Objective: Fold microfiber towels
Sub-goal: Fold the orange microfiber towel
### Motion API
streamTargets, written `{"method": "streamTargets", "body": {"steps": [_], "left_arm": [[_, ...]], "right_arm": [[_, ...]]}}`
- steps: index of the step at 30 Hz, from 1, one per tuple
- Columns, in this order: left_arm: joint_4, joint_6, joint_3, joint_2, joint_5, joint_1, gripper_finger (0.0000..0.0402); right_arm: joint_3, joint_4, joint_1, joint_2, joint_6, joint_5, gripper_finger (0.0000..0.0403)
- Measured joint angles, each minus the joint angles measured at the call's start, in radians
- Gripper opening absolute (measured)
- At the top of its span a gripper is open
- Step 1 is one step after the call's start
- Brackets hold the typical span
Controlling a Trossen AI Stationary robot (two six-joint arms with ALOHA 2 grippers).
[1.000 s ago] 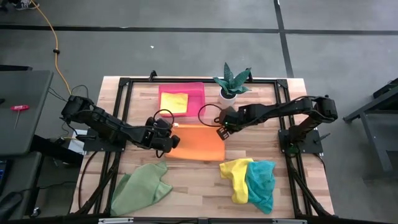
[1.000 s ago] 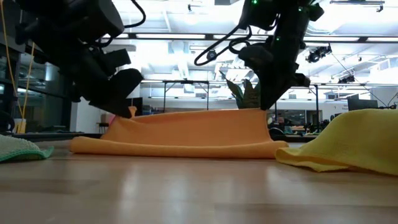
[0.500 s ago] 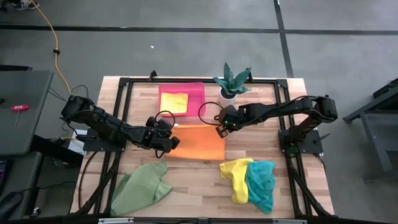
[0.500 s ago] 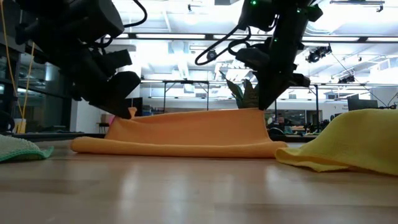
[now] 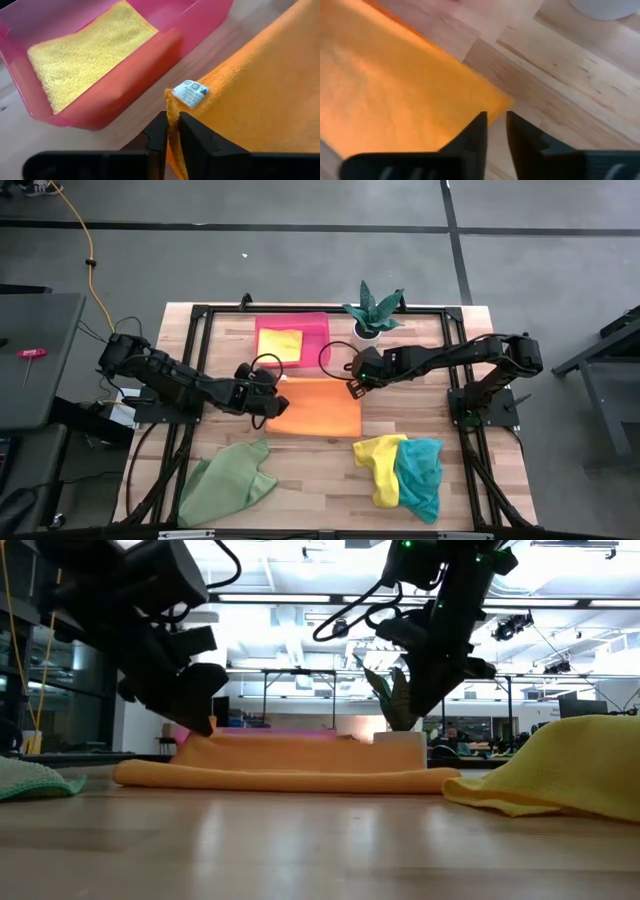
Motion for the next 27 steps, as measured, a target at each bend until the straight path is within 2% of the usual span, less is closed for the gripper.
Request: {"method": "streamTargets", "body": {"steps": [6,11,15,18,22,25,27], "left_arm": [[-0.001,0.086,0.000,-0.004,0.039,0.036,0.0092],[-0.022,0.145,0.000,-0.072,0.055,0.061,0.0133],[-0.062,0.195,0.000,-0.193,0.108,0.077,0.0158],[-0.088,0.211,0.000,-0.309,0.210,0.079,0.0169],[-0.078,0.208,0.000,-0.445,0.328,0.060,0.0174],[-0.029,0.230,-0.001,-0.506,0.331,0.027,0.0174],[0.085,0.237,-0.036,-0.532,0.348,0.005,0.0173]], "right_arm": [[0.000,0.000,0.000,-0.002,-0.032,0.031,0.0145],[0.000,0.000,-0.011,-0.002,-0.090,0.023,0.0190],[0.000,-0.018,-0.013,-0.011,-0.179,-0.029,0.0203],[0.000,-0.093,-0.003,-0.019,-0.238,-0.094,0.0204],[-0.001,-0.185,0.038,-0.019,-0.294,-0.116,0.0204],[-0.051,-0.100,0.068,-0.037,-0.303,-0.154,0.0204],[-0.123,0.015,0.087,-0.069,-0.279,-0.207,0.0204]]}}
